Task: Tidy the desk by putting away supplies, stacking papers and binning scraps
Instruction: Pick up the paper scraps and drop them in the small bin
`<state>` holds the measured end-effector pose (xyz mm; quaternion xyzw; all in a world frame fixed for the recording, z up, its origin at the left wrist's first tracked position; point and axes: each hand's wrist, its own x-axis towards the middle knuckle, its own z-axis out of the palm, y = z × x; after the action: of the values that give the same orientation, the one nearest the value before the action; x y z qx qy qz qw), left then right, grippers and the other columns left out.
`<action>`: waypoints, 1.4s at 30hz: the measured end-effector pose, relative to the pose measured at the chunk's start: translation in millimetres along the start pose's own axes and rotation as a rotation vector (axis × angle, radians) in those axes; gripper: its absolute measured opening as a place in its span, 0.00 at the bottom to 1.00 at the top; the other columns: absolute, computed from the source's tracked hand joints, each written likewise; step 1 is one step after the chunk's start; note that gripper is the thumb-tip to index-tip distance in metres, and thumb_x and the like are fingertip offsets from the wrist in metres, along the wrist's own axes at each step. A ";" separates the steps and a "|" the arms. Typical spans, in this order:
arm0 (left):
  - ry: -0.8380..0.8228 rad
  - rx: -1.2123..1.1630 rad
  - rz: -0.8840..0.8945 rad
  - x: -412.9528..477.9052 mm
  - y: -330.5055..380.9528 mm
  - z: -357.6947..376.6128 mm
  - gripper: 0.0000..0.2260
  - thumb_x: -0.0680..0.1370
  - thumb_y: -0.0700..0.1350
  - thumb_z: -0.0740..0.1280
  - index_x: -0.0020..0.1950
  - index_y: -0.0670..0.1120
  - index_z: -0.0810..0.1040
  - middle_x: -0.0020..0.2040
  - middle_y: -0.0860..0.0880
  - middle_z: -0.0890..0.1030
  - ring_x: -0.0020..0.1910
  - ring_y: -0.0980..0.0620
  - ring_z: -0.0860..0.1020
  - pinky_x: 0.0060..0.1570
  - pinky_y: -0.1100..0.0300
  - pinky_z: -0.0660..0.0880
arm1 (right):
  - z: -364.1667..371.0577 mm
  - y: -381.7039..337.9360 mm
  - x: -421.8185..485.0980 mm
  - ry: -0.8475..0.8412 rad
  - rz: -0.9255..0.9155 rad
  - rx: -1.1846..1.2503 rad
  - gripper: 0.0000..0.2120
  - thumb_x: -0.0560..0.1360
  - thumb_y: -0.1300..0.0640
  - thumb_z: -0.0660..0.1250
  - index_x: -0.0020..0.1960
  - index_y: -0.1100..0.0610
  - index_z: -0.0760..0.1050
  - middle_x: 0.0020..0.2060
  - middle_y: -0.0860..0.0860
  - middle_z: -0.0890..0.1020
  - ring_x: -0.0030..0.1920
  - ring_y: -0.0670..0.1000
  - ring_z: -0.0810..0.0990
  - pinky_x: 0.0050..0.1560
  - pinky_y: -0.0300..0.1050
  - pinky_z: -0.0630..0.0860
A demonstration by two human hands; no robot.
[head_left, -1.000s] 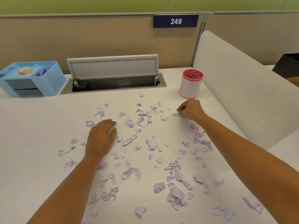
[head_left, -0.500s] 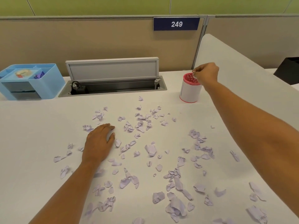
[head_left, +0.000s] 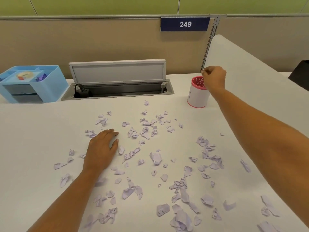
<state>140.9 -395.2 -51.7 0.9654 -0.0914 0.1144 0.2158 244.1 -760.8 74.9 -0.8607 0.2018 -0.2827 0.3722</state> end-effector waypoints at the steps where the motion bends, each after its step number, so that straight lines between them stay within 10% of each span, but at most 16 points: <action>1: 0.000 0.002 -0.001 -0.2 0.5 -0.1 0.14 0.78 0.42 0.63 0.63 0.44 0.76 0.65 0.47 0.75 0.66 0.47 0.71 0.66 0.51 0.64 | 0.7 1.2 -10.5 0.002 -0.030 0.016 0.13 0.78 0.59 0.62 0.58 0.64 0.78 0.54 0.58 0.81 0.55 0.56 0.79 0.55 0.41 0.73; 13: -0.057 0.059 -0.030 0.4 9.4 -5.5 0.15 0.80 0.46 0.60 0.65 0.45 0.74 0.66 0.48 0.74 0.67 0.48 0.70 0.67 0.53 0.62 | 15.7 63.2 -108.8 -0.665 -0.241 -0.165 0.16 0.78 0.63 0.60 0.65 0.58 0.73 0.65 0.54 0.75 0.64 0.53 0.74 0.63 0.34 0.64; 19: -0.083 0.192 -0.089 28.4 43.9 -20.8 0.13 0.80 0.48 0.58 0.57 0.45 0.78 0.56 0.47 0.81 0.53 0.47 0.78 0.55 0.55 0.70 | 9.4 83.4 -97.7 -0.610 -0.194 -0.086 0.16 0.80 0.56 0.58 0.64 0.60 0.74 0.65 0.53 0.75 0.65 0.52 0.72 0.62 0.34 0.62; 32: -0.557 0.181 0.062 70.2 117.6 27.6 0.29 0.80 0.58 0.52 0.77 0.48 0.48 0.77 0.44 0.49 0.76 0.42 0.50 0.73 0.48 0.48 | 18.9 94.4 -97.8 -0.570 -0.248 -0.115 0.16 0.80 0.54 0.57 0.64 0.57 0.75 0.65 0.51 0.75 0.66 0.51 0.72 0.66 0.42 0.64; 42: -0.487 0.195 0.172 68.0 114.3 23.0 0.18 0.81 0.41 0.57 0.71 0.44 0.67 0.70 0.43 0.69 0.68 0.44 0.68 0.64 0.56 0.65 | 18.9 95.1 -98.3 -0.568 -0.275 -0.121 0.16 0.80 0.55 0.57 0.64 0.58 0.75 0.65 0.51 0.75 0.66 0.50 0.72 0.66 0.41 0.64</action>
<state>184.4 -515.7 -9.0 0.9694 -0.2106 -0.0948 0.0829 168.5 -757.0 -40.6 -0.9450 -0.0119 -0.0661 0.3201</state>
